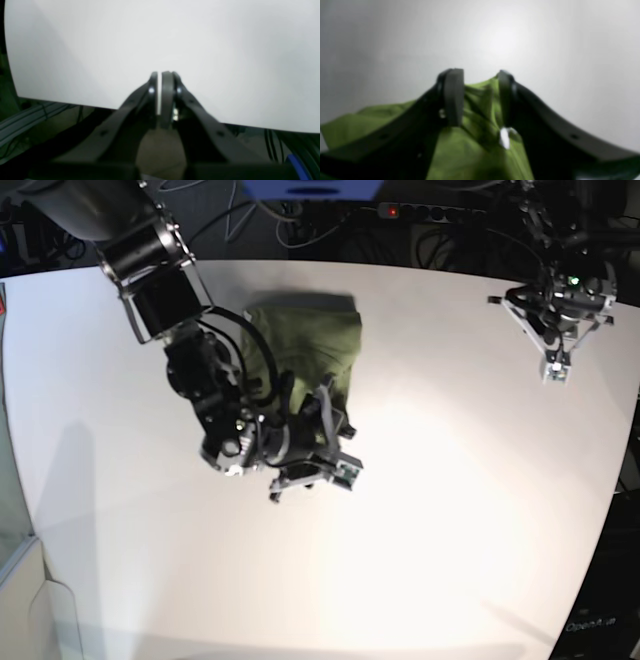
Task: Fold the T-shirt properly
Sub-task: 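Grasp the bundle's side with the right gripper and fold it under, then smooth the bundle's top with the right gripper, sliding toward the collar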
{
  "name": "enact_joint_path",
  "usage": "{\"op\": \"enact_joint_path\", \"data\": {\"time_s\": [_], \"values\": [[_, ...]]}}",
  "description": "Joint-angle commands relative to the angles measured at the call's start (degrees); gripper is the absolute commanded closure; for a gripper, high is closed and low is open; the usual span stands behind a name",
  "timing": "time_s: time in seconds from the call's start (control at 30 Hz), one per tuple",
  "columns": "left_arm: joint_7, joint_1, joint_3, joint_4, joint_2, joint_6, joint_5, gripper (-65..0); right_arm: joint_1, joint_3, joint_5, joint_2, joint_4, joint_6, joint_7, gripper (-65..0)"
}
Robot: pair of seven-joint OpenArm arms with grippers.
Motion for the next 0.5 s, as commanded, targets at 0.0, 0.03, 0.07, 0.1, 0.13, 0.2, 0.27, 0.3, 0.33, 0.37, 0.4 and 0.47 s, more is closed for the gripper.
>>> {"op": "enact_joint_path", "data": {"time_s": [0.0, 0.03, 0.07, 0.1, 0.13, 0.2, 0.27, 0.3, 0.33, 0.37, 0.4, 0.47], "values": [[-0.8, -0.4, -0.1, 0.9, -0.4, 0.0, -0.1, -2.2, 0.7, 0.2, 1.2, -0.2, 3.3, -0.3, 1.4, -27.9], [-0.8, -0.4, -0.1, 0.9, -0.4, 0.0, -0.1, -2.2, -0.4, 0.2, 1.2, 0.5, 5.2, -0.3, 1.4, -30.0], [-0.8, -0.4, -0.1, 0.9, -0.4, 0.0, -0.1, -2.2, -1.3, 0.2, 1.2, 1.0, 7.5, -0.3, 1.5, -31.5], [-0.8, -0.4, -0.1, 0.9, -0.4, 0.0, -0.3, -2.2, -2.0, 0.2, 1.2, 1.3, 9.5, -0.3, 1.5, -32.4], [-0.8, -0.4, -0.1, 0.9, -0.4, 0.0, -0.3, -2.2, -2.7, 0.2, 1.2, 1.3, 11.1, -0.3, 1.2, -32.8], [-0.8, -0.4, 0.0, 0.8, -0.3, 0.0, -0.3, -2.2, -3.5, 0.2, 1.2, 2.1, 12.8, -0.3, 1.2, -32.9], [-0.8, -0.4, 0.0, 0.8, -0.3, 0.0, -0.3, -2.2, -4.3, 0.4, 1.2, 2.5, 13.5, -0.3, 1.2, -32.4], [-0.8, -0.4, 0.0, 0.8, -0.3, 0.0, -0.3, -2.2, -4.8, 0.6, 1.2, 2.7, 13.6, -0.3, 1.2, -32.4], [-0.8, -0.4, 0.0, 0.8, -0.3, 0.0, -0.3, -2.2, -5.3, 0.7, 1.2, 3.4, 13.6, -0.3, 1.2, -32.2], [-0.8, -0.4, 0.0, 0.8, -0.3, 0.0, -0.3, -2.2, -5.9, 0.7, 1.2, 4.3, 13.6, -0.3, 1.2, -31.9], [-0.8, -0.4, 0.0, 0.8, -0.3, 0.0, -0.3, -2.2, -6.3, 0.7, 1.2, 4.8, 13.6, -0.3, 1.2, -31.0], [-0.8, -0.3, 0.0, 0.8, -0.3, 0.0, -0.3, -2.2, -7.4, 0.7, 1.2, 6.4, 13.6, -0.3, 1.5, -24.7]]}}
